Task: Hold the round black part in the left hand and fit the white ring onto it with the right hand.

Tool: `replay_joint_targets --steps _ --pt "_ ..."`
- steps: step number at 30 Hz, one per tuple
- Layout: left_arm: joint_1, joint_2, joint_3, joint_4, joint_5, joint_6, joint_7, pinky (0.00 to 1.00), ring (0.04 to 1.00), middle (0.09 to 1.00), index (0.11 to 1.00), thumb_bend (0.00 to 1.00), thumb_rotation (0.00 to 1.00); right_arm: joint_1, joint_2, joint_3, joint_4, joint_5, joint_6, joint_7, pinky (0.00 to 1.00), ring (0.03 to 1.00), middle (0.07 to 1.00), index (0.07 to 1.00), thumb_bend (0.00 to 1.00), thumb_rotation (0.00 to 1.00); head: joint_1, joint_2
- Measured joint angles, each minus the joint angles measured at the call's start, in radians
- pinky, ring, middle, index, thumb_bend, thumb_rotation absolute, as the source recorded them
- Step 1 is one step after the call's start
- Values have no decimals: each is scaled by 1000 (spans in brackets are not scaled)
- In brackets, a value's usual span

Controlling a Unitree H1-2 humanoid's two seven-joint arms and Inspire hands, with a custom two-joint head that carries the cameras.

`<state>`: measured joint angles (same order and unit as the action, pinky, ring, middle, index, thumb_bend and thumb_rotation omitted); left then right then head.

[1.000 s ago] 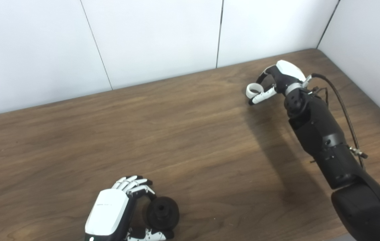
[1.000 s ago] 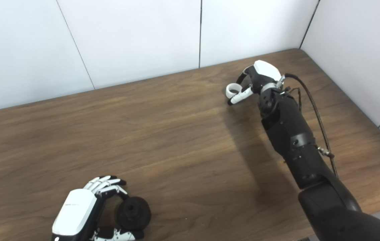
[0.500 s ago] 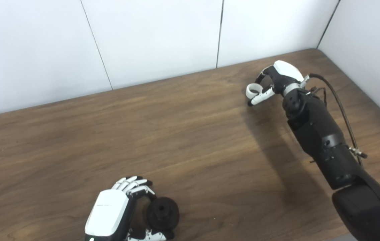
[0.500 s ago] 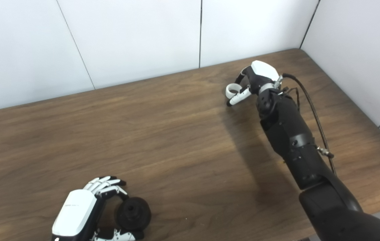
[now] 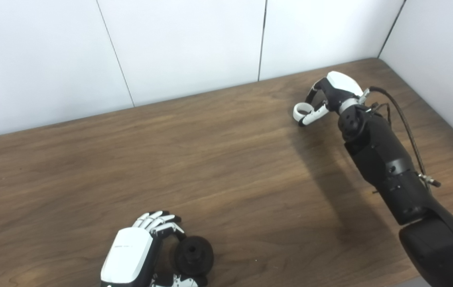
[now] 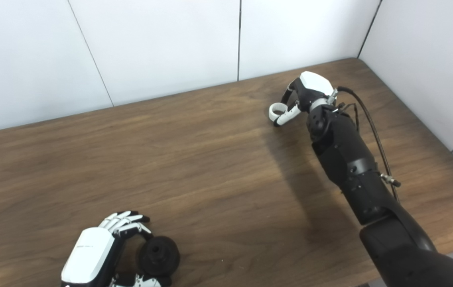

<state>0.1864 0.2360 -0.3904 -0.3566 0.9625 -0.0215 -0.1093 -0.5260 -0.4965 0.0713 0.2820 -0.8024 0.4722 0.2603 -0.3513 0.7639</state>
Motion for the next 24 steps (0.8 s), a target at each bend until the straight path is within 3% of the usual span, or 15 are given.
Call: replay_joint_targets --steps 6,17,24 --pt "0 0 0 -1 1 0 -1 870 837 768 487 521 49 2 0 3 0 16 -1 -24 848 923 813 485 523 134 2 0" --pt "0 -5 0 -2 3 1 -3 859 831 764 486 521 48 9 -12 17 -2 72 -8 -76 856 919 814 485 523 129 12 5" --pt "0 -11 -7 -2 19 2 -3 856 832 770 486 522 51 41 -76 73 -153 84 -30 -9 891 921 826 485 524 132 55 14"
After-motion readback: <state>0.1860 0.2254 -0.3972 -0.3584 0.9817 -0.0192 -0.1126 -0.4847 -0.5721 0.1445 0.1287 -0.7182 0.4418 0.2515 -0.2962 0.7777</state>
